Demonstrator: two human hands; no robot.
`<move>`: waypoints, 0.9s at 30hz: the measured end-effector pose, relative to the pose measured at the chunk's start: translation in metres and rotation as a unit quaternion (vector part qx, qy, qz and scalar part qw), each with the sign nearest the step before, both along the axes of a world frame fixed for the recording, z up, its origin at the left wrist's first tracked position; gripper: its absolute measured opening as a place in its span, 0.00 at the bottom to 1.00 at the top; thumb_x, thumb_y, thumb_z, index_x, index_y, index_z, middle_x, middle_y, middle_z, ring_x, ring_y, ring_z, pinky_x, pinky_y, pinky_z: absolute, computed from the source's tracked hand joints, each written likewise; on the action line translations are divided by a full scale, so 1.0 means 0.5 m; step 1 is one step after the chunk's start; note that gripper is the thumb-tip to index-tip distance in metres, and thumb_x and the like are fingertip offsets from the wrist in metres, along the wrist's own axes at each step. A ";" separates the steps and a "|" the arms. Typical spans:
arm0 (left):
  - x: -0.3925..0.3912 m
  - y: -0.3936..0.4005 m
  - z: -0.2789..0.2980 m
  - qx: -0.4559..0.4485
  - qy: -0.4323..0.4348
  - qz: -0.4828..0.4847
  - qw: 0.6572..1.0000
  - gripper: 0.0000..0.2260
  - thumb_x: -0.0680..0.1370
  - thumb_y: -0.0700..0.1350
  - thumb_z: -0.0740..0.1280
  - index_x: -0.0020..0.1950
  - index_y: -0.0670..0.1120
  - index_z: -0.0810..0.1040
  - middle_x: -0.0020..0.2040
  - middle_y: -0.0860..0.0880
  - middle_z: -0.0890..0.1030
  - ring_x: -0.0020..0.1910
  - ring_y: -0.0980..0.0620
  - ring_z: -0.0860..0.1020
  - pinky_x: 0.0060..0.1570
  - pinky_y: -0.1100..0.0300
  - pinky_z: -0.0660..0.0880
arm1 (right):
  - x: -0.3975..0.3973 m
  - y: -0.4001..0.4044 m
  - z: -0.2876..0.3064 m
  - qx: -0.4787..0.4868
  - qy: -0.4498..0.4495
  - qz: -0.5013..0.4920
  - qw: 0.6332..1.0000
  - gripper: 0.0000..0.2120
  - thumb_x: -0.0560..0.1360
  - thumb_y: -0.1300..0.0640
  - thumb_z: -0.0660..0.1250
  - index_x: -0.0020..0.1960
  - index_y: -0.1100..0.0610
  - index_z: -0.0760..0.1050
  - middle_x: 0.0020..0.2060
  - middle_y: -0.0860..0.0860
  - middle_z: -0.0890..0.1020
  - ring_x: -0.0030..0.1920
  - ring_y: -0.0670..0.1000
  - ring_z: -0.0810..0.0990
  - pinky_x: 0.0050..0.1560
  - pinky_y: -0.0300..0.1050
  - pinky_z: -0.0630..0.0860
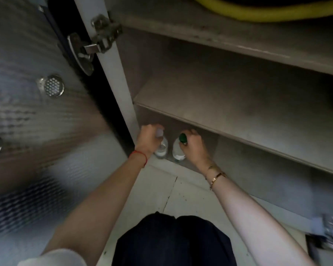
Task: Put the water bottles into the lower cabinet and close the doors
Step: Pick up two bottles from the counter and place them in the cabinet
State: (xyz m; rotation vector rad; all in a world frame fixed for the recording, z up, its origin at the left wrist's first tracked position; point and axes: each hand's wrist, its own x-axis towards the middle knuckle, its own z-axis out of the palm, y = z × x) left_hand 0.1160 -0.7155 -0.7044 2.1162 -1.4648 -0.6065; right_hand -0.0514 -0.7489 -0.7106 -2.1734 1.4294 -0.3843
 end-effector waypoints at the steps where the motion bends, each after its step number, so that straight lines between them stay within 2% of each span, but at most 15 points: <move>1: 0.000 -0.009 -0.007 0.003 -0.001 -0.004 1.000 0.16 0.71 0.37 0.71 0.58 0.46 0.82 0.56 0.43 0.84 0.58 0.44 0.81 0.60 0.51 0.77 | 0.002 -0.007 -0.007 0.003 0.005 -0.005 1.000 0.17 0.74 0.65 0.66 0.62 0.61 0.74 0.59 0.60 0.75 0.55 0.61 0.78 0.53 0.45 0.73; 6: 0.004 -0.038 -0.034 -0.001 -0.018 -0.019 1.000 0.13 0.72 0.36 0.70 0.55 0.43 0.83 0.54 0.42 0.85 0.56 0.42 0.82 0.59 0.51 0.77 | 0.011 -0.028 -0.030 0.011 0.019 -0.010 1.000 0.16 0.74 0.64 0.67 0.62 0.61 0.74 0.60 0.61 0.76 0.55 0.63 0.79 0.55 0.52 0.77; 12: 0.001 -0.053 -0.042 -0.005 -0.024 -0.031 0.999 0.13 0.73 0.38 0.71 0.57 0.45 0.82 0.54 0.42 0.84 0.55 0.41 0.82 0.57 0.50 0.78 | 0.014 -0.032 -0.037 0.001 0.003 -0.030 1.000 0.15 0.75 0.62 0.68 0.61 0.62 0.74 0.60 0.61 0.76 0.55 0.61 0.79 0.55 0.47 0.76; 17: -0.010 -0.051 -0.043 -0.003 -0.032 -0.042 0.999 0.13 0.75 0.40 0.69 0.59 0.45 0.79 0.56 0.40 0.83 0.56 0.38 0.81 0.56 0.50 0.78 | 0.015 -0.022 -0.037 0.011 -0.013 -0.049 0.999 0.18 0.75 0.61 0.69 0.63 0.61 0.72 0.61 0.60 0.76 0.57 0.61 0.78 0.58 0.49 0.76; 19: -0.014 -0.045 -0.043 -0.011 -0.028 -0.043 0.999 0.15 0.76 0.40 0.69 0.62 0.44 0.77 0.58 0.39 0.82 0.58 0.38 0.80 0.57 0.50 0.77 | 0.013 -0.015 -0.036 0.013 -0.016 -0.052 0.998 0.21 0.75 0.60 0.69 0.65 0.61 0.70 0.62 0.60 0.76 0.59 0.61 0.78 0.60 0.51 0.76; 23: -0.019 -0.011 -0.039 -0.026 -0.041 -0.037 0.998 0.19 0.77 0.41 0.68 0.68 0.46 0.73 0.61 0.39 0.80 0.58 0.37 0.79 0.54 0.52 0.75 | -0.003 0.007 -0.034 -0.011 -0.018 -0.054 0.998 0.25 0.74 0.61 0.69 0.69 0.61 0.67 0.65 0.59 0.74 0.63 0.60 0.73 0.63 0.48 0.71; 27: -0.018 0.046 -0.015 -0.033 -0.041 -0.036 0.998 0.22 0.75 0.41 0.69 0.69 0.47 0.72 0.63 0.42 0.78 0.57 0.39 0.79 0.53 0.48 0.79 | -0.024 0.045 -0.001 -0.028 0.012 -0.051 0.998 0.27 0.74 0.59 0.68 0.71 0.59 0.66 0.66 0.57 0.73 0.65 0.59 0.70 0.65 0.47 0.68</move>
